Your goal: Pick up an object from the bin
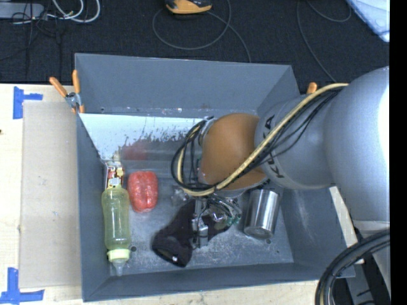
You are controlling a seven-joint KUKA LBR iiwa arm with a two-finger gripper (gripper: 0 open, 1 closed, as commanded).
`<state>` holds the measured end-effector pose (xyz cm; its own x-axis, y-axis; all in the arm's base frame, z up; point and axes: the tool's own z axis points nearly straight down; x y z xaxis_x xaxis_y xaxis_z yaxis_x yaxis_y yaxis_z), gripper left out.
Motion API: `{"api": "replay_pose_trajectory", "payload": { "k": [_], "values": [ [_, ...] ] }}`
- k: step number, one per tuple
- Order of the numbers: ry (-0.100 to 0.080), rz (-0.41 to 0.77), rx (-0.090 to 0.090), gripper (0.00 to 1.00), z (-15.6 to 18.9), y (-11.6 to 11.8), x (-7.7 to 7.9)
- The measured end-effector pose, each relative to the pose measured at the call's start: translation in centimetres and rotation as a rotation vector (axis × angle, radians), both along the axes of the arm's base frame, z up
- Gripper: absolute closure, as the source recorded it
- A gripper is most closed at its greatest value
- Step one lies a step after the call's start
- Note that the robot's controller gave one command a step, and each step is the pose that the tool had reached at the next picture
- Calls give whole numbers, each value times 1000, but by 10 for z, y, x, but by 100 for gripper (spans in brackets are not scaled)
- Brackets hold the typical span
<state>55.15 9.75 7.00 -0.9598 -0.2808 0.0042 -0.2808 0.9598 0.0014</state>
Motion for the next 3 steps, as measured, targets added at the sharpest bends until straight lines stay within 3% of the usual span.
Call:
{"api": "replay_pose_trajectory", "payload": {
  "k": [1,2,3],
  "values": [
    [1,-136,-2,0,-1,0,-3],
    [1,-1,0,100,1,0,0],
    [1,-1,0,100,1,0,0]
  ]
}}
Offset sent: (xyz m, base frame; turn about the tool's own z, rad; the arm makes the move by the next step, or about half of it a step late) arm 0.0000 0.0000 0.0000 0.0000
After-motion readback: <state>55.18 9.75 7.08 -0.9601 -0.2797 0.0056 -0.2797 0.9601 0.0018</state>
